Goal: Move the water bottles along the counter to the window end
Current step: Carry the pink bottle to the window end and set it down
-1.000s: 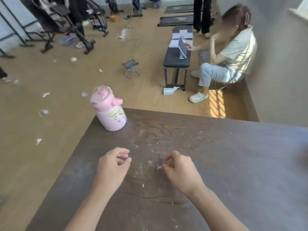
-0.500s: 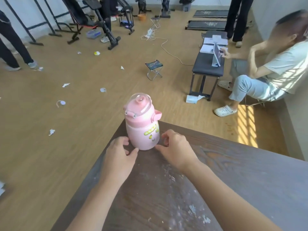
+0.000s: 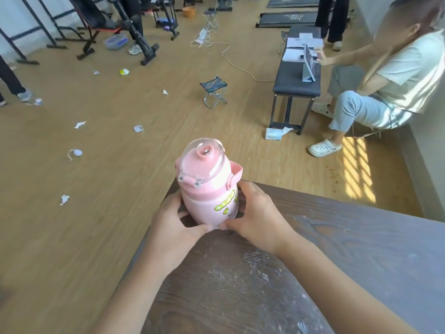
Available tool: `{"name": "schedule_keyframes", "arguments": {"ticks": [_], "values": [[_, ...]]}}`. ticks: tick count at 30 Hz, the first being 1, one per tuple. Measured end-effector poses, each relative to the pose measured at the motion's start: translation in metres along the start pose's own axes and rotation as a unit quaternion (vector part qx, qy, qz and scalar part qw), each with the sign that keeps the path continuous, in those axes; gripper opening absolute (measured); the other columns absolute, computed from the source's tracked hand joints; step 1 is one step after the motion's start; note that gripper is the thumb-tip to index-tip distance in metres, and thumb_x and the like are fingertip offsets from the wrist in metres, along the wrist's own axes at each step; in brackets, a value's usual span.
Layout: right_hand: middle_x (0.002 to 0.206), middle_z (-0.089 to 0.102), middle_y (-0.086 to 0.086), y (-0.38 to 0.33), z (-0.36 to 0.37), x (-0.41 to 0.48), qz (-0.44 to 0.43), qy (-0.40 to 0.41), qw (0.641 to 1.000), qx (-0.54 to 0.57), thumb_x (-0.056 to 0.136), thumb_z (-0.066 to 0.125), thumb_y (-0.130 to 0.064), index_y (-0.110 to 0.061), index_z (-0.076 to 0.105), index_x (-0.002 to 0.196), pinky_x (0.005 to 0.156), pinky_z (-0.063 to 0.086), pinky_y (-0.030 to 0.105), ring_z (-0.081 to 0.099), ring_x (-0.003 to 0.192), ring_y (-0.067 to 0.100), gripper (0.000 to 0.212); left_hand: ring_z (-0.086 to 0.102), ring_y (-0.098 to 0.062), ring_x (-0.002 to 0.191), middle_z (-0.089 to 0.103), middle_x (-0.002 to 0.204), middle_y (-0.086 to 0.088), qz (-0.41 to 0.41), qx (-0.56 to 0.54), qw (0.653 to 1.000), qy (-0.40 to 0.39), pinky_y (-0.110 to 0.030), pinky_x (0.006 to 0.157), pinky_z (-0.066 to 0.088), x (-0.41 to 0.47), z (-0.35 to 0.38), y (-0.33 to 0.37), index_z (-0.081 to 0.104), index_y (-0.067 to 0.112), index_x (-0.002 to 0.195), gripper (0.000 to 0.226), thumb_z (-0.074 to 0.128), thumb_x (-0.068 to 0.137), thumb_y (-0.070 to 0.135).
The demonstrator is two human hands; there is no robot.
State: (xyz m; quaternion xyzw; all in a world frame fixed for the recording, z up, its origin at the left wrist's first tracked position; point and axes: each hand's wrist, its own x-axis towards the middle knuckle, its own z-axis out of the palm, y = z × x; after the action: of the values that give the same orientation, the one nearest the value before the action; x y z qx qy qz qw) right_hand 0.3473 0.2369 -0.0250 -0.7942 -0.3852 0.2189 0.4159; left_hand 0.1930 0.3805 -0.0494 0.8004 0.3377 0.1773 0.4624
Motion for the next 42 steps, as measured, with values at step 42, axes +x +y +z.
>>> {"name": "schedule_keyframes", "arguments": {"ticks": [42], "values": [[0.095,0.069,-0.013,0.242,-0.376,-0.354,0.231,0.331,0.915,0.001,0.060,0.087,-0.015,-0.025,0.063,0.095,0.078,0.058,0.037,0.066,0.088,0.013,0.044,0.062,0.031,0.084,0.064,0.080,0.056,0.192,0.061,0.920,-0.336,0.006,0.064,0.043,-0.146,0.464,0.316,0.064,0.049,0.090,0.057,0.099,0.057,0.019]]}}
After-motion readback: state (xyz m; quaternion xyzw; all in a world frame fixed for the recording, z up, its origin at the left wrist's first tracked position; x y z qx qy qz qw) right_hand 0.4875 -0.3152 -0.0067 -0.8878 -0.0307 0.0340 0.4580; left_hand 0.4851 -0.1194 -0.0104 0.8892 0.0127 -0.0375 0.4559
